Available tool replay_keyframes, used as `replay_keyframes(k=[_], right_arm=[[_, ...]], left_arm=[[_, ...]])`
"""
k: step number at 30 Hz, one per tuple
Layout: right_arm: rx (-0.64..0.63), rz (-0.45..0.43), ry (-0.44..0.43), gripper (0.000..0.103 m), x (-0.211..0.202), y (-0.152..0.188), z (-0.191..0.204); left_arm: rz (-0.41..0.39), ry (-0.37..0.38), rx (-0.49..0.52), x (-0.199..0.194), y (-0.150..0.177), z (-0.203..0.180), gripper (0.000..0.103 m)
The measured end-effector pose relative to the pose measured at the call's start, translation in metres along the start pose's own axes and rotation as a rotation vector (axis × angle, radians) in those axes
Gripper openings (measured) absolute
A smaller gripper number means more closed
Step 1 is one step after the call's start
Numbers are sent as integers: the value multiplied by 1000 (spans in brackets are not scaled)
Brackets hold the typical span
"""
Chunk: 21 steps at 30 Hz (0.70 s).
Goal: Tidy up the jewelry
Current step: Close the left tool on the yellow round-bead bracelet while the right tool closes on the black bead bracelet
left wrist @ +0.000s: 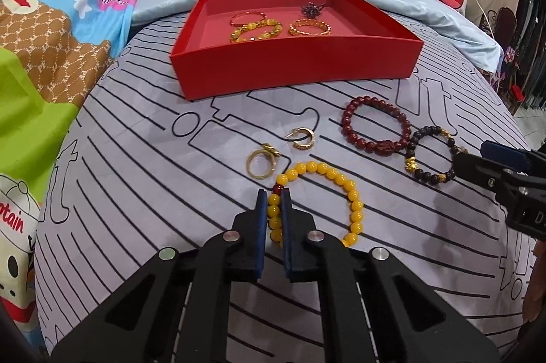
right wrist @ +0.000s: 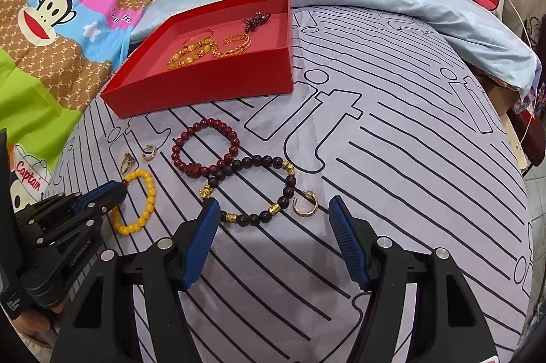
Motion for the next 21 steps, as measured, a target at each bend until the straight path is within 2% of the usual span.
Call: replay_keyframes(k=[4,9,15,19,21], right_arm=[[-19,-7,0,55,3,-8,3],[-48,-9,4,38,11,-18,6],[-55,10,22,25,23,-23,2],[-73,3,41,23,24,-22,3],[-84,1,51,19,24,-21,4]], left_arm=[[1,-7,-11,0,0,5,8],[1,-10,-12,0,-1,6,8],[1,1,-18,1,-2,7,8],[0,5,-22,1,-2,8,8],[0,6,-24,1,-2,8,8]])
Point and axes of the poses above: each gripper's, at about its wrist camera, not at the fingertips, and x roughly the way its jaws point, z to its left, y to its underside, the point moved 8 cm from there along x, roughly the way its jaws point, and after that the axes turned 13 degrees about z, right-handed, at the moved point
